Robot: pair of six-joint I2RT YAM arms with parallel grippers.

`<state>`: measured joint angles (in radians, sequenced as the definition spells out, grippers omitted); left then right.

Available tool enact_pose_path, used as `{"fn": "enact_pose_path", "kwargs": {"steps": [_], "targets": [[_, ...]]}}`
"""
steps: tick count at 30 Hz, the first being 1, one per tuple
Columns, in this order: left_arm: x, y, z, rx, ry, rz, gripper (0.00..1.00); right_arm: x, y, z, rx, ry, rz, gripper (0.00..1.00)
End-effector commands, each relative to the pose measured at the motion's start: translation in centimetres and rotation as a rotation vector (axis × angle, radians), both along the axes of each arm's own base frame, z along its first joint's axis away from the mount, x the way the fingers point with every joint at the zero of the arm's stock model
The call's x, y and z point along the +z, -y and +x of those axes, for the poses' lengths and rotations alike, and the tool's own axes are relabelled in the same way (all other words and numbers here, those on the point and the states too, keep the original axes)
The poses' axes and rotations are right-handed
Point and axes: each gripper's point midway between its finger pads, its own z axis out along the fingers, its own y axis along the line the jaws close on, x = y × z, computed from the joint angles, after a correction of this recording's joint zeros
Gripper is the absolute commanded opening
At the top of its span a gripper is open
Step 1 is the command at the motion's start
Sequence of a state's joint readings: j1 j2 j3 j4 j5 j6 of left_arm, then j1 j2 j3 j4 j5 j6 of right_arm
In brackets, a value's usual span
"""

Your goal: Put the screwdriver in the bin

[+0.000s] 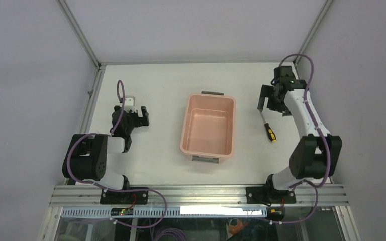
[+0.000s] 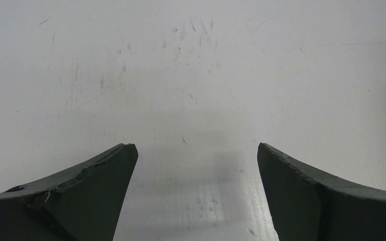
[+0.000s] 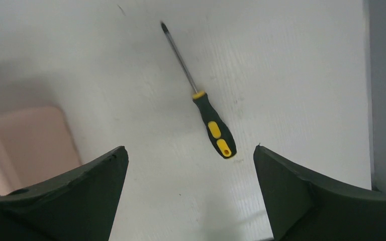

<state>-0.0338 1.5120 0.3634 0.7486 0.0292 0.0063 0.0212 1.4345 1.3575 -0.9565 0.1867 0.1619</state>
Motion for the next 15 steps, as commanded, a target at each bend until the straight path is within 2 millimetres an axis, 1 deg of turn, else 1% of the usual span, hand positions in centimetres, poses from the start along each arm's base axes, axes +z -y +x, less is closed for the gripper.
{"fn": "enact_pose_path", "kwargs": {"steps": [1, 4, 7, 9, 10, 12, 14, 15], "targets": [[2.3, 0.7, 1.2, -0.015, 0.085, -0.021, 0.99, -5.2, 1.8, -2.5, 0.014, -0.260, -0.038, 0.99], [2.2, 0.7, 1.2, -0.014, 0.084, -0.021, 0.99, -9.2, 2.2, -2.4, 0.011, -0.370, -0.022, 0.96], [2.3, 0.7, 1.2, -0.015, 0.084, -0.021, 0.99, -12.7, 2.2, -2.6, 0.008, -0.453, 0.003, 0.91], [2.3, 0.7, 1.2, -0.015, 0.084, -0.021, 0.99, -14.5, 2.0, -2.6, 0.011, -0.482, 0.019, 0.89], [2.3, 0.6, 1.2, -0.014, 0.084, -0.021, 0.99, -15.1, 2.1, -2.6, 0.003, -0.495, 0.018, 0.88], [2.3, 0.7, 1.2, -0.016, 0.084, -0.021, 0.99, -16.1, 2.6, -2.8, -0.026, -0.525, 0.009, 0.82], [2.2, 0.7, 1.2, -0.015, 0.083, -0.021, 0.99, -16.8, 2.9, -2.9, -0.035, -0.538, 0.006, 0.73], [2.2, 0.7, 1.2, -0.016, 0.083, -0.021, 0.99, -17.0, 2.9, -2.9, -0.035, -0.542, 0.006, 0.67]]}}
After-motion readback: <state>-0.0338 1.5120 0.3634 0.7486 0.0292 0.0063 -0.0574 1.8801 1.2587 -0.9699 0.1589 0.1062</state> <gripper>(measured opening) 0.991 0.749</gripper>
